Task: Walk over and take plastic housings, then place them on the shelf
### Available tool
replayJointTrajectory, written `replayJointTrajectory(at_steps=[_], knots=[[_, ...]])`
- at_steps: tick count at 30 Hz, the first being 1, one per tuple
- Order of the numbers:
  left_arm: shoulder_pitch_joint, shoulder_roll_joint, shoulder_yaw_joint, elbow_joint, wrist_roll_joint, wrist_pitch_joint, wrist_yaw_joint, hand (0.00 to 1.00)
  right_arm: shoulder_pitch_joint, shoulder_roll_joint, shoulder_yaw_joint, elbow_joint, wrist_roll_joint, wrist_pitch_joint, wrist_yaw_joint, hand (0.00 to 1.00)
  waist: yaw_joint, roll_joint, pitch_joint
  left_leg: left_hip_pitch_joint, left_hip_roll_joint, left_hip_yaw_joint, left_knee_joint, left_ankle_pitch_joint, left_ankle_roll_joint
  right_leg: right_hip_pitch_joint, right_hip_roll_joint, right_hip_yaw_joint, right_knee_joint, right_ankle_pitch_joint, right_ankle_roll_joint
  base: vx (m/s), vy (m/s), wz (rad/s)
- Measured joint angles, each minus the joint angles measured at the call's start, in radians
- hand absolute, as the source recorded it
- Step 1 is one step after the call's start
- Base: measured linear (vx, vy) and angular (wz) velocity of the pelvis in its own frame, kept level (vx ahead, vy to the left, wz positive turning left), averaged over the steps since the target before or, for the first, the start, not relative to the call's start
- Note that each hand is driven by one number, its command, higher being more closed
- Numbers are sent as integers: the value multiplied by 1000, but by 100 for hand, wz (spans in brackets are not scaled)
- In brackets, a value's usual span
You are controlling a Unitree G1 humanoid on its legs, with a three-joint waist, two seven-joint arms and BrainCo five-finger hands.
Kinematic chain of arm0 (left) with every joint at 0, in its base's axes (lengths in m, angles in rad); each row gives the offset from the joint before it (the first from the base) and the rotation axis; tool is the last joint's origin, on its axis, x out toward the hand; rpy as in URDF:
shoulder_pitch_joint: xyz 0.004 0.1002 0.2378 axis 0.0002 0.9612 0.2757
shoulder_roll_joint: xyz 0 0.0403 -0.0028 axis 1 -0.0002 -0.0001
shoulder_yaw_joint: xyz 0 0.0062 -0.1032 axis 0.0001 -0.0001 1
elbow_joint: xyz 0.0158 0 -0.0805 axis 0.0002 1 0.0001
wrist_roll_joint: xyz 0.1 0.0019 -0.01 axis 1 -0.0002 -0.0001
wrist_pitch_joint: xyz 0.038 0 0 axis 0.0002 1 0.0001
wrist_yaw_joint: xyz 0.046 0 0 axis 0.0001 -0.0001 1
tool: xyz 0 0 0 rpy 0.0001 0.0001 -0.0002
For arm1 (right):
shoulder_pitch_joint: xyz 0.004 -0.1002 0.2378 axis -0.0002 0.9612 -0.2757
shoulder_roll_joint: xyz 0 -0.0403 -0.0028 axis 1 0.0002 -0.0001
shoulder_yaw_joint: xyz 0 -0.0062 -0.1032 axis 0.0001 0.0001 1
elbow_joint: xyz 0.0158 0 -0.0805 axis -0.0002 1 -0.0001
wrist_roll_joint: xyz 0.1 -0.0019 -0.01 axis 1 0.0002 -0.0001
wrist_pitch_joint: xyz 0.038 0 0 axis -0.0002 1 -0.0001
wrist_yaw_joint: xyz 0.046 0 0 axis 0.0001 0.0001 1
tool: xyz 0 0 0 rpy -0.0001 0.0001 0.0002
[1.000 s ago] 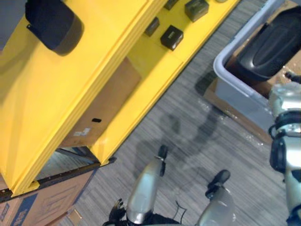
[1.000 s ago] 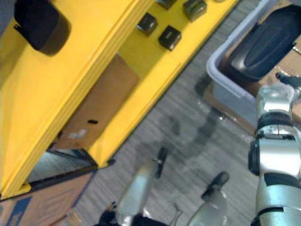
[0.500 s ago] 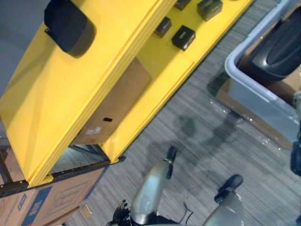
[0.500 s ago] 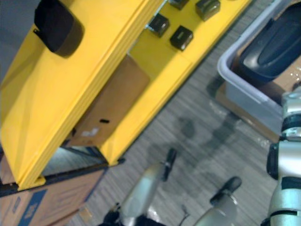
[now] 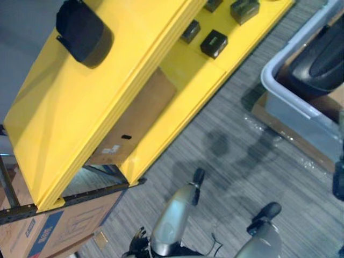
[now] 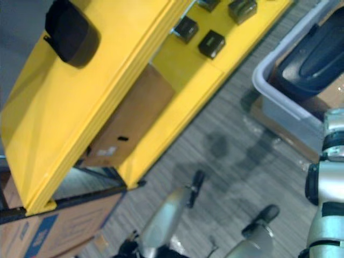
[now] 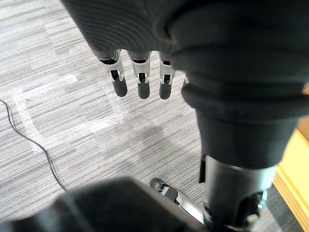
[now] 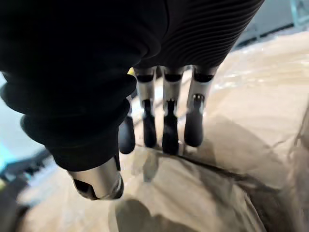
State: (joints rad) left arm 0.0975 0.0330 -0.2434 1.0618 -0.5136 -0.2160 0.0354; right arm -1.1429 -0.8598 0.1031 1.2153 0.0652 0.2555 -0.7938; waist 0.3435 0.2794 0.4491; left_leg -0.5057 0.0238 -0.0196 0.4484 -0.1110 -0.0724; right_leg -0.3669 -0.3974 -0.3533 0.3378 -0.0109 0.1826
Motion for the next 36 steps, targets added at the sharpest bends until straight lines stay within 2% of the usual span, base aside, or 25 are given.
replayJointTrajectory(at_steps=[1,2,4,7,9,11,18,23,26,28,36], knots=[[0,1,0,-4,0,1,2,0,-3,0,10,-20,-1,-26,-11,0,-1,0,0,0,0,0,1,0,0,0,0,1,-1,1,1,-31,10,-4],[1,5,0,-18,0,3,6,0,-12,0,19,-71,-5,-81,-27,0,-2,0,0,0,1,1,3,0,0,1,0,1,-2,3,1,0,0,0],[0,11,-2,-33,0,3,9,0,-55,1,58,-135,-27,-164,-53,0,-3,0,0,0,2,2,4,0,0,1,0,2,-4,4,1,-15,3,-1],[0,11,-10,-34,-25,5,9,0,-100,22,81,-189,-50,-256,-84,0,-1,0,0,0,4,3,3,0,0,1,-1,2,-5,5,3,0,0,0],[0,12,-14,-34,-32,5,9,0,-102,40,87,-196,-55,-280,-88,0,1,0,0,1,3,3,1,0,0,1,-1,2,-5,5,3,0,0,0],[0,11,-15,-33,-37,6,8,0,-102,81,98,-195,-70,-281,-103,0,4,1,0,3,3,4,-1,0,0,1,-2,2,-3,5,3,0,0,0],[-11,5,-15,-23,-37,5,1,0,-102,102,138,-175,-70,-269,-109,0,35,6,-4,6,-2,-1,-6,0,0,2,-8,-1,10,1,3,-4,-2,2],[-19,3,-15,-20,-37,4,-8,0,-98,107,146,-121,-57,-196,-110,0,59,7,-5,1,-11,-11,-7,1,0,3,-17,-11,18,-5,5,-5,-2,7],[-22,1,-16,-18,-37,4,-10,0,-89,107,144,-87,-40,-164,-139,0,62,10,-8,-6,-17,-28,-6,1,0,14,-21,-33,16,-7,6,10,0,18],[-25,0,-17,-15,-37,4,-11,0,-87,107,144,-70,-39,-147,-156,0,75,11,-8,-6,-18,-28,-6,1,0,15,-21,-36,16,-10,6,7,-4,2],[-39,0,-35,13,-37,-3,-16,0,-84,104,123,-45,-5,-124,-236,0,84,22,-16,-21,-18,-44,-2,1,0,14,-21,-56,21,-21,6,3,-9,5]])
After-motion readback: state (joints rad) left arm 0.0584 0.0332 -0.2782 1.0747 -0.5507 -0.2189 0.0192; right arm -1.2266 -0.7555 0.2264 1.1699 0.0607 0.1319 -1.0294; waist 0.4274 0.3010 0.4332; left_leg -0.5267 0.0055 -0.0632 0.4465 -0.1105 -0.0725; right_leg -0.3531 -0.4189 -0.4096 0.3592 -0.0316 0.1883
